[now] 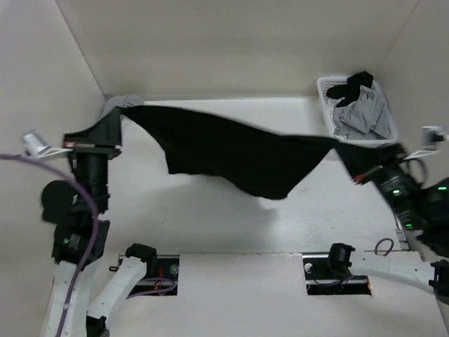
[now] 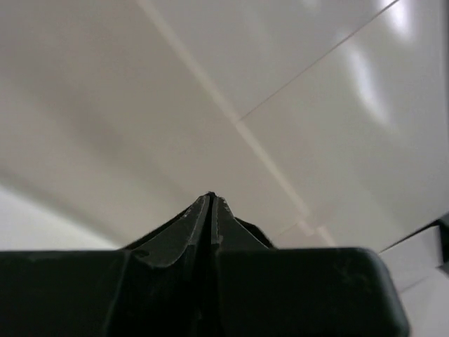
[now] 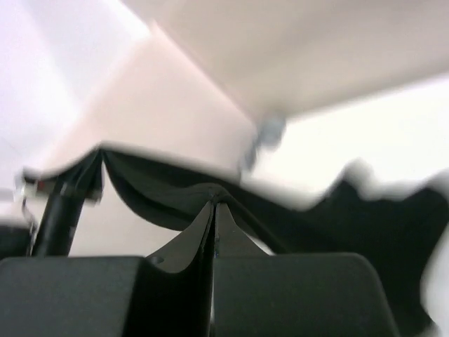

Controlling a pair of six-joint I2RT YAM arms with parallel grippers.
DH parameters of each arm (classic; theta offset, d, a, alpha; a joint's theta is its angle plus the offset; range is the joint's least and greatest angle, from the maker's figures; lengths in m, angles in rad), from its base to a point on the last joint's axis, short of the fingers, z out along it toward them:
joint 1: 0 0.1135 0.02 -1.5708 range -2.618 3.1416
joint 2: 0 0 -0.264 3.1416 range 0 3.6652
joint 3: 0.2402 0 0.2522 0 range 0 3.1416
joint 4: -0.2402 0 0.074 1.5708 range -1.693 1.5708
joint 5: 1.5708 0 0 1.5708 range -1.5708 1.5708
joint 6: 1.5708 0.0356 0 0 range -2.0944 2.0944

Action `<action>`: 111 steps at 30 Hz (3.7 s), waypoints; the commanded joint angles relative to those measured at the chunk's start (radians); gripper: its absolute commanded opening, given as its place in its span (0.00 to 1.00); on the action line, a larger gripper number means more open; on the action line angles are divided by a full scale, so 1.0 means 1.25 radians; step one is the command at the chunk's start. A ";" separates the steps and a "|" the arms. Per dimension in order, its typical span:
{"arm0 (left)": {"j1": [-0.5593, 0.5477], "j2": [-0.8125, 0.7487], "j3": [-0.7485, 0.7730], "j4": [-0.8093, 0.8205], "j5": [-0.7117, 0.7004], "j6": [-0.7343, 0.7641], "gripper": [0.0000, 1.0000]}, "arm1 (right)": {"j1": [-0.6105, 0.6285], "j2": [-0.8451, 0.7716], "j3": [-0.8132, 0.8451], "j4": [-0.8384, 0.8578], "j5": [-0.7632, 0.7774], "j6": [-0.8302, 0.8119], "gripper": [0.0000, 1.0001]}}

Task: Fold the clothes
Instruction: Flatten the tank top out, then fold the tank top

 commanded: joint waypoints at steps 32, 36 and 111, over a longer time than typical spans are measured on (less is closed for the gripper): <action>0.193 0.671 0.462 0.047 0.099 -0.003 0.01 | -0.624 0.907 0.948 -0.096 -0.460 -0.195 0.00; 0.213 0.680 0.546 0.037 0.123 -0.001 0.01 | -0.645 0.948 1.129 -0.167 -0.469 -0.189 0.00; 0.056 0.651 -0.421 0.438 -0.009 -0.080 0.36 | -0.610 0.708 -0.315 0.565 -0.481 0.033 0.02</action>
